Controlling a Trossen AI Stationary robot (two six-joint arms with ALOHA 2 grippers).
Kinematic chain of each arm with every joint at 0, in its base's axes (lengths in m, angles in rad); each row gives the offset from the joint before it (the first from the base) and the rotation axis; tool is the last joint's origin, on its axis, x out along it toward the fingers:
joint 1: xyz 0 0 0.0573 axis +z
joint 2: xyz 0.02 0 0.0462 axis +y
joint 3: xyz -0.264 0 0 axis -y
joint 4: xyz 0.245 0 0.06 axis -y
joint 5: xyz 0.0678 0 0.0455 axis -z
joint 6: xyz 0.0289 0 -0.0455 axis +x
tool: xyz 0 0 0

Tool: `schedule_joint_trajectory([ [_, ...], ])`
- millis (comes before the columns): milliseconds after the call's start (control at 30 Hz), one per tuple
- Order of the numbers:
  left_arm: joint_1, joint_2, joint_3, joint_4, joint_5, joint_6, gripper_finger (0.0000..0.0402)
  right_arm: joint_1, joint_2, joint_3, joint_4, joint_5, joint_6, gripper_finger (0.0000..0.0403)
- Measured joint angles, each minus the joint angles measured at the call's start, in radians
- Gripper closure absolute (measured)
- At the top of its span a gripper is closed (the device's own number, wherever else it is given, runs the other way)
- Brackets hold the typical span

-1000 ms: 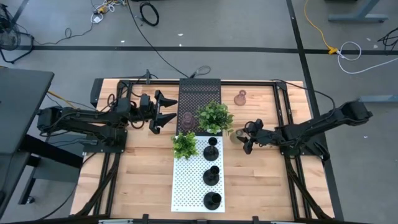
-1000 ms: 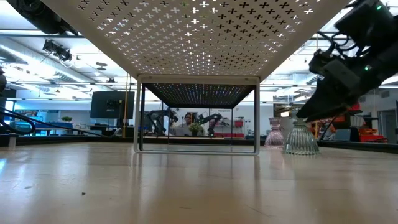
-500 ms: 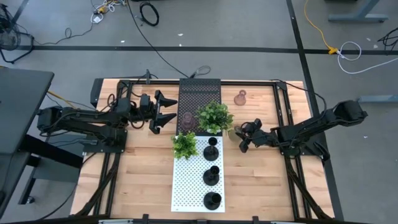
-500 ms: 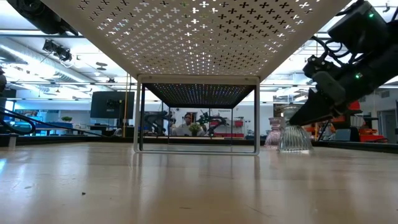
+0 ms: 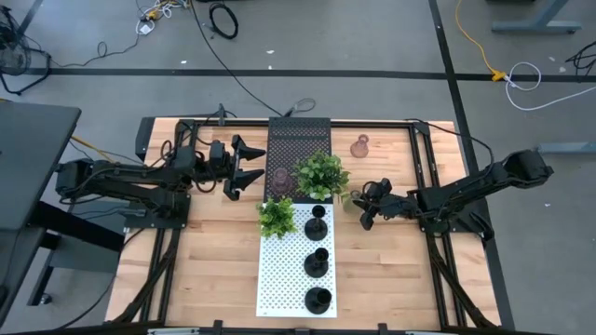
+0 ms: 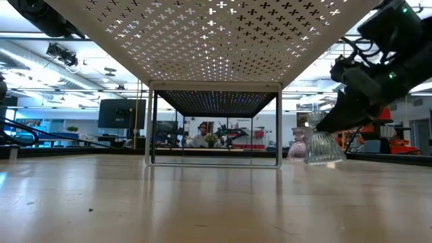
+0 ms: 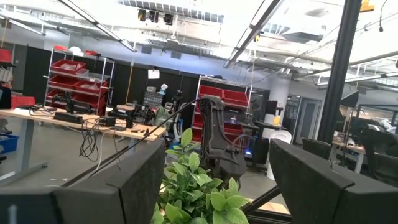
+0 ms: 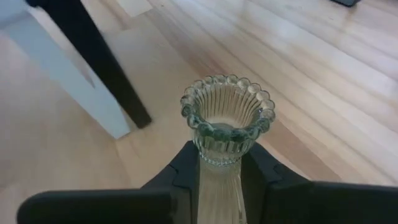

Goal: Pick & Place candle stick holders
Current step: Put the green glass candle holder on the black shelf

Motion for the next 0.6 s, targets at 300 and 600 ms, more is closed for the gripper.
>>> schedule_joint_trajectory([
  [300,0.0,0.0,0.0,0.0,0.0,0.0,0.0113,0.001,-0.087,0.178,-0.346,-0.01,-0.016,0.0337],
  [600,0.0,0.0,0.0,-0.025,0.001,-0.004,0.0113,0.001,-0.15,0.515,-0.733,0.012,-0.084,0.0337],
])
